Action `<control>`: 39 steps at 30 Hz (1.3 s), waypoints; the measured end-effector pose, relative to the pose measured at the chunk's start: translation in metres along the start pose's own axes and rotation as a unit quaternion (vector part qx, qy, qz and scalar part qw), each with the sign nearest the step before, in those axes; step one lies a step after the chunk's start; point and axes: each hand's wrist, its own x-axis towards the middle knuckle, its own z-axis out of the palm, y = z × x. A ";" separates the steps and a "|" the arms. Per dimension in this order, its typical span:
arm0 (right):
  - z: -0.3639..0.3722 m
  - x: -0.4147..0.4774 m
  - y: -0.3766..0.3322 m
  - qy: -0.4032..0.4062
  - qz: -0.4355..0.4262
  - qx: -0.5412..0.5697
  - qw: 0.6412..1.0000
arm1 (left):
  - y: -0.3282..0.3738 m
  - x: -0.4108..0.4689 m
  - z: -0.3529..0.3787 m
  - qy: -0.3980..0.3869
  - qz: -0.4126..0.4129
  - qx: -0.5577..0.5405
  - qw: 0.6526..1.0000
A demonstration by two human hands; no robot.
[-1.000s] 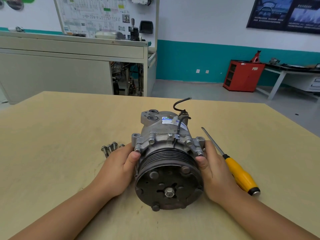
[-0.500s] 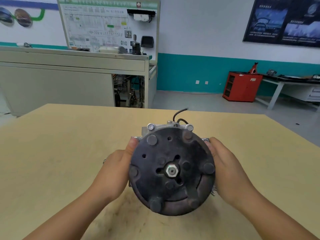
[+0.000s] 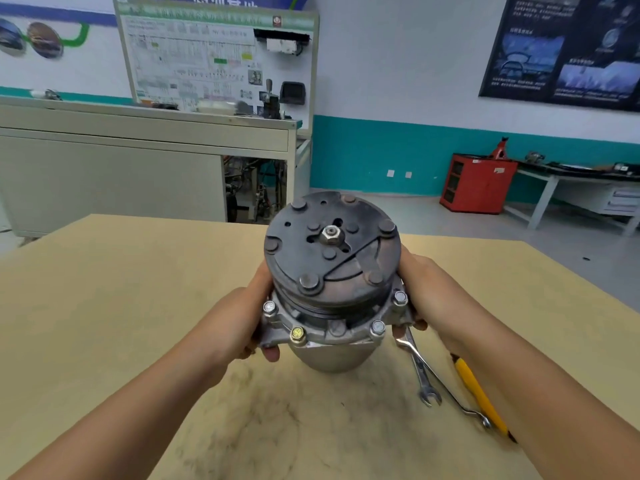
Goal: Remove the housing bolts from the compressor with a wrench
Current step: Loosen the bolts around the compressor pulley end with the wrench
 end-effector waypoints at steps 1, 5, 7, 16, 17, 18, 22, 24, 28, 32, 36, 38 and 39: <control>0.000 0.001 0.002 -0.002 0.001 0.000 1.000 | -0.005 -0.001 -0.005 -0.031 -0.011 -0.041 0.999; -0.001 0.005 0.004 -0.013 0.024 -0.028 0.999 | -0.012 0.006 -0.012 -0.072 -0.044 -0.096 0.992; -0.002 0.010 0.007 -0.007 0.044 -0.020 0.999 | -0.004 0.007 -0.003 -0.039 -0.034 -0.118 0.992; -0.009 0.033 0.027 0.001 0.171 0.095 0.981 | -0.018 0.010 -0.015 -0.065 -0.149 0.078 0.984; -0.010 0.035 0.031 0.004 0.177 0.104 0.979 | -0.017 0.013 -0.013 -0.063 -0.152 0.083 0.983; -0.011 0.036 0.034 0.005 0.179 0.111 0.978 | -0.015 0.014 -0.011 -0.064 -0.151 0.091 0.982; -0.018 0.034 0.049 0.003 0.191 0.158 0.969 | -0.017 0.020 0.001 -0.041 -0.133 0.132 0.981; -0.020 0.030 0.055 0.009 0.208 0.191 0.959 | -0.011 0.022 0.010 -0.032 -0.121 0.155 0.980; -0.024 0.027 0.063 0.010 0.208 0.216 0.954 | -0.006 0.028 0.018 -0.034 -0.117 0.197 0.973; -0.021 0.026 0.063 0.013 0.191 0.208 0.959 | -0.007 0.026 0.018 -0.017 -0.122 0.196 0.973; -0.021 0.024 0.064 0.017 0.192 0.221 0.956 | -0.006 0.026 0.020 -0.009 -0.117 0.209 0.971; -0.021 0.024 0.064 0.016 0.192 0.224 0.955 | -0.006 0.026 0.020 -0.008 -0.118 0.209 0.971; -0.021 0.024 0.064 0.015 0.192 0.225 0.955 | -0.006 0.025 0.020 -0.008 -0.117 0.208 0.971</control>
